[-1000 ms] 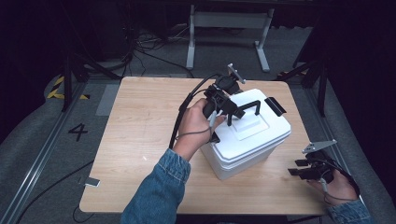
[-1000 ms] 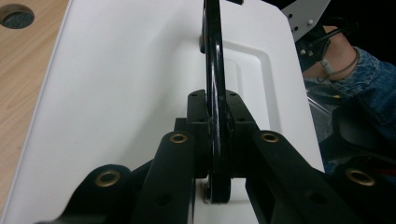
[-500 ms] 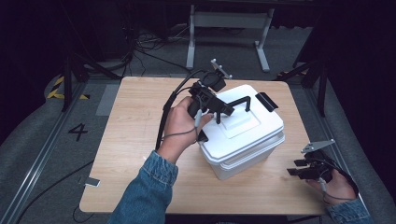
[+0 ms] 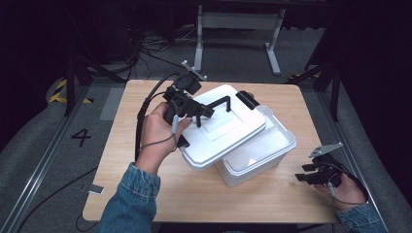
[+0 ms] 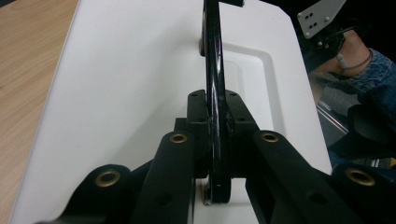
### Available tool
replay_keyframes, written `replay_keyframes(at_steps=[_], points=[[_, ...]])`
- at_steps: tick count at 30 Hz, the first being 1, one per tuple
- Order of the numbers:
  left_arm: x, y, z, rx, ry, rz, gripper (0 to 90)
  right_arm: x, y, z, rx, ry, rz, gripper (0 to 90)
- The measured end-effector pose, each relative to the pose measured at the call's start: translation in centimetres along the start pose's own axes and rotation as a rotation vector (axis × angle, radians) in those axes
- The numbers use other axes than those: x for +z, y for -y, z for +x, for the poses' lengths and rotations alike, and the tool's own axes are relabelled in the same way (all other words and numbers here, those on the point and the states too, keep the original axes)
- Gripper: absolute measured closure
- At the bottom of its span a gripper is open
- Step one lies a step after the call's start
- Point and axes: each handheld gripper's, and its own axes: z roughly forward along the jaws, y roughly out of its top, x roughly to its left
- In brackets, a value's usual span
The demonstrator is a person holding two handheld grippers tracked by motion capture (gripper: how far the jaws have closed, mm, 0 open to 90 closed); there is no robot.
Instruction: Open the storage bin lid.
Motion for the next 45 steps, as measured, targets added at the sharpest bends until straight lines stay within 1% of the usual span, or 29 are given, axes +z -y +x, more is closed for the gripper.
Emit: replay_keyframes(at_steps=[1,2,3,6,7,9,13,14,16,17,19,21,27,32,36,39,40,41,42,45], points=[[0.0,0.0,0.0,0.0,0.0,0.0,83.9,0.0,0.0,0.0,0.0,0.0,0.0,47.5],[-0.4,0.3,0.3,-0.002,-0.011,-0.001,83.9,0.1,-0.1,0.0,-0.003,-0.001,0.001,47.4],[-0.6,0.7,0.5,-0.017,-0.015,-0.005,83.9,0.1,-0.2,0.1,-0.004,-0.003,0.003,47.4],[-1.5,1.9,1.3,-0.04,-0.047,-0.005,83.9,0.4,-0.4,0.2,-0.012,-0.006,0.005,47.4],[-1.5,1.9,1.3,-0.04,-0.047,-0.005,83.9,0.4,-0.4,0.2,-0.012,-0.006,0.005,47.4],[-1.8,2.6,1.8,-0.055,-0.062,-0.003,83.9,0.4,-0.5,0.3,-0.016,-0.004,0.005,47.5],[-2.5,3.7,2.7,-0.081,-0.081,-0.017,83.9,0.4,-0.5,0.3,-0.015,-0.003,0.005,47.5],[-2.7,4.0,2.9,-0.09,-0.08,-0.022,83.9,0.4,-0.5,0.3,-0.014,-0.004,0.005,47.5],[-3.1,4.5,3.3,-0.083,-0.099,-0.022,83.9,0.4,-0.5,0.3,-0.013,-0.003,0.008,47.5],[-3.3,4.8,3.4,-0.097,-0.101,-0.023,83.9,0.4,-0.5,0.3,-0.014,-0.003,0.009,47.5],[-3.7,5.3,3.8,-0.105,-0.121,-0.024,83.9,0.4,-0.5,0.2,-0.013,-0.003,0.009,47.5],[-4.2,5.9,4.3,-0.114,-0.131,-0.028,83.9,0.4,-0.4,0.2,-0.012,-0.004,0.011,47.5],[-4.9,7.9,5.9,-0.171,-0.15,-0.042,83.9,0.6,-0.5,0.4,-0.012,-0.004,0.014,47.5],[-4.9,9.5,7.5,-0.211,-0.165,-0.036,83.9,0.7,-0.5,0.4,-0.014,-0.003,0.016,47.5],[-4.3,10.5,8.3,-0.234,-0.178,-0.033,83.9,0.8,-0.5,0.4,-0.015,-0.003,0.02,47.5],[-3.6,11.3,8.8,-0.247,-0.17,-0.025,83.9,0.8,-0.5,0.4,-0.013,-0.005,0.02,47.4],[-3.4,11.6,9.0,-0.258,-0.166,-0.024,83.9,0.8,-0.5,0.4,-0.016,-0.004,0.02,47.5],[-3.4,11.6,9.0,-0.258,-0.166,-0.024,83.9,0.8,-0.5,0.4,-0.015,-0.004,0.021,47.4],[-3.0,12.1,9.3,-0.265,-0.167,-0.02,83.9,0.8,-0.5,0.5,-0.015,-0.004,0.022,47.5],[-2.4,12.8,9.9,-0.277,-0.164,-0.018,83.9,0.9,-0.5,0.5,-0.015,-0.005,0.022,47.5]])
